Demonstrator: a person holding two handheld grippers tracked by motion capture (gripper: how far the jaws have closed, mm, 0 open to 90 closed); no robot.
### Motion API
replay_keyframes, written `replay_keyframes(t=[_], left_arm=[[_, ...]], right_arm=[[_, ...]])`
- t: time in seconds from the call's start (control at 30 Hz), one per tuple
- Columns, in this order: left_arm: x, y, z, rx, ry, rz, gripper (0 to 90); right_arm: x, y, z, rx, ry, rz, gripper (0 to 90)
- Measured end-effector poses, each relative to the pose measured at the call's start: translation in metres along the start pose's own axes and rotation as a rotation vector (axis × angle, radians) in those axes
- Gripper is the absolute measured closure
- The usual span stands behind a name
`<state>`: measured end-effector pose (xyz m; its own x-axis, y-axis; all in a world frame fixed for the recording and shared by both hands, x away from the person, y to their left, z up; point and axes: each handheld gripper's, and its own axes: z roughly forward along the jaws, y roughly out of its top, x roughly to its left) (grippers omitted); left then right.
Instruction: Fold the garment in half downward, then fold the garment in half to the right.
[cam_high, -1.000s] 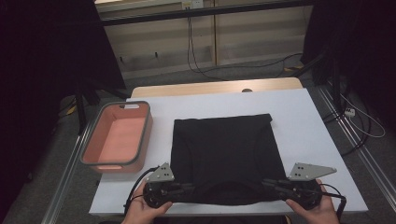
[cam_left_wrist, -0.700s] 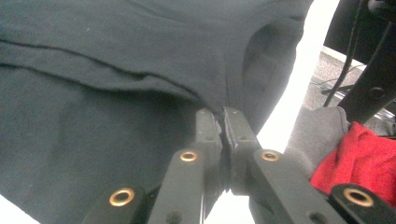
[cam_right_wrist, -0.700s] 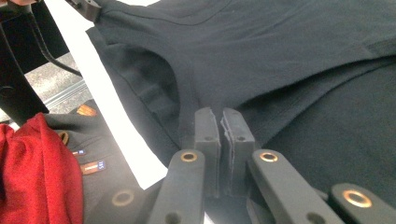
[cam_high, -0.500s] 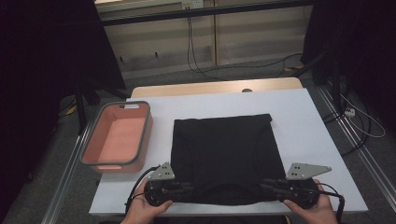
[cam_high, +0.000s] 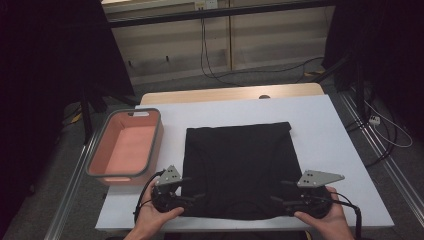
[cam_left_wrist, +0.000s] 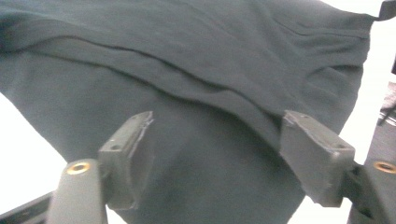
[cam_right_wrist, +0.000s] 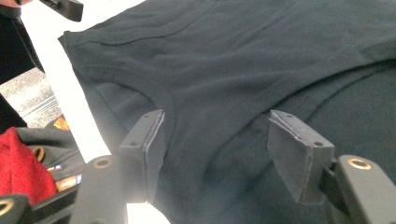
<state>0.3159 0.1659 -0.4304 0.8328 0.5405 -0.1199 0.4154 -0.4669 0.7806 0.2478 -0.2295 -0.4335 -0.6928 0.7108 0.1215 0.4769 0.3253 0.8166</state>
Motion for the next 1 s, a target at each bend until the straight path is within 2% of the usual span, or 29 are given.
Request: replay_keyframes(t=[0.2, 0.3, 0.43, 0.6, 0.67, 0.73, 0.87, 0.97, 1.0], left_arm=[[0.004, 0.002, 0.0, -0.028, 0.049, 0.007, 18.4], [0.005, 0.004, 0.0, -0.04, 0.078, 0.007, 16.0], [0.005, 0.008, 0.001, -0.06, 0.119, 0.025, 12.7], [0.009, 0.01, 0.001, -0.074, 0.116, 0.005, 11.2], [0.011, 0.01, 0.002, -0.071, 0.131, -0.014, 12.4], [0.013, 0.008, 0.003, -0.064, 0.139, -0.027, 15.3], [0.018, 0.008, 0.003, -0.043, 0.128, -0.057, 12.2], [0.019, 0.009, 0.002, -0.051, 0.123, -0.071, 11.9], [0.019, 0.01, 0.003, -0.051, 0.121, -0.074, 12.0]], right_arm=[[0.004, 0.005, 0.007, -0.016, 0.002, -0.028, 34.0], [0.005, 0.005, 0.01, -0.004, 0.004, -0.031, 32.0], [0.006, 0.006, 0.011, -0.01, 0.001, -0.035, 28.5], [0.008, 0.01, 0.018, -0.022, -0.003, -0.036, 25.9], [0.009, 0.013, 0.022, -0.019, -0.011, -0.043, 25.8], [0.009, 0.015, 0.026, -0.013, -0.002, -0.043, 26.3], [0.011, 0.018, 0.03, -0.023, 0.004, -0.037, 26.3], [0.014, 0.02, 0.034, -0.021, 0.018, -0.037, 25.9], [0.016, 0.021, 0.037, -0.012, 0.03, -0.051, 26.2]])
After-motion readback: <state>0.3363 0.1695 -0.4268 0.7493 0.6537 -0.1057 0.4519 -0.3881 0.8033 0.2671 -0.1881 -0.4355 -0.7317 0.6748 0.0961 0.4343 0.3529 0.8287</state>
